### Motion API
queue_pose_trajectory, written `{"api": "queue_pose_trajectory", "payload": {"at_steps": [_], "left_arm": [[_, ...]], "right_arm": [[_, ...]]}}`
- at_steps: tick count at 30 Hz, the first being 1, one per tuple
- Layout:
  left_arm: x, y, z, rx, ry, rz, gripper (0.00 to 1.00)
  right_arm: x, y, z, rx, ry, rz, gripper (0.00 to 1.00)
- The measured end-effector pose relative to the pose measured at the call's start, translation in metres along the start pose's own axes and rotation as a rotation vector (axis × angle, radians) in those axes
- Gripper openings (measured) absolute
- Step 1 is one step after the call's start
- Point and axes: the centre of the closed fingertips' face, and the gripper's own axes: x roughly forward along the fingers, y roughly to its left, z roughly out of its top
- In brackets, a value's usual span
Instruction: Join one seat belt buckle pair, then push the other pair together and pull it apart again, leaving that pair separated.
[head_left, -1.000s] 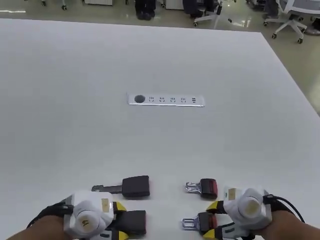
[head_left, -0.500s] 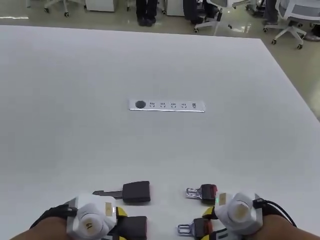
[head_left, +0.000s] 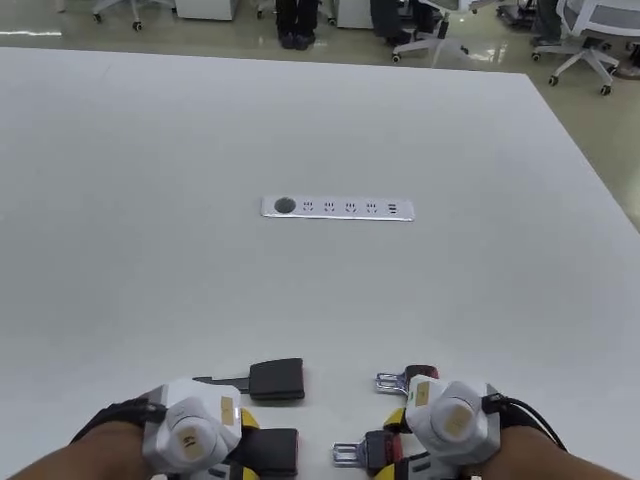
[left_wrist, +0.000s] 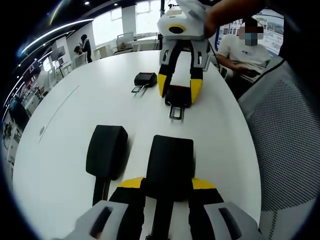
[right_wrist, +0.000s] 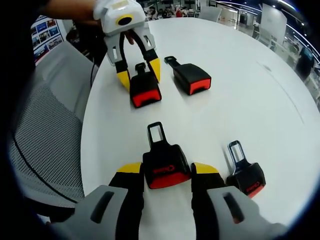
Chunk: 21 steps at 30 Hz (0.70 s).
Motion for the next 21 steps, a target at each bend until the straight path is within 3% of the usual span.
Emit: {"api": "queue_pose_trajectory", "payload": {"at_steps": [10, 21], "left_arm": [[0.0, -0.001, 0.002, 0.002, 0.016, -0.003, 0.34], [-0.001, -0.004, 0.004, 0.01, 0.024, -0.004, 0.34]], "right_arm": [[0.01, 0.004, 0.018, -0.007, -0.015, 0.003, 0.35], [0.036, 0.016, 0.041, -0.019, -0.066, 0.012, 0.35]]}}
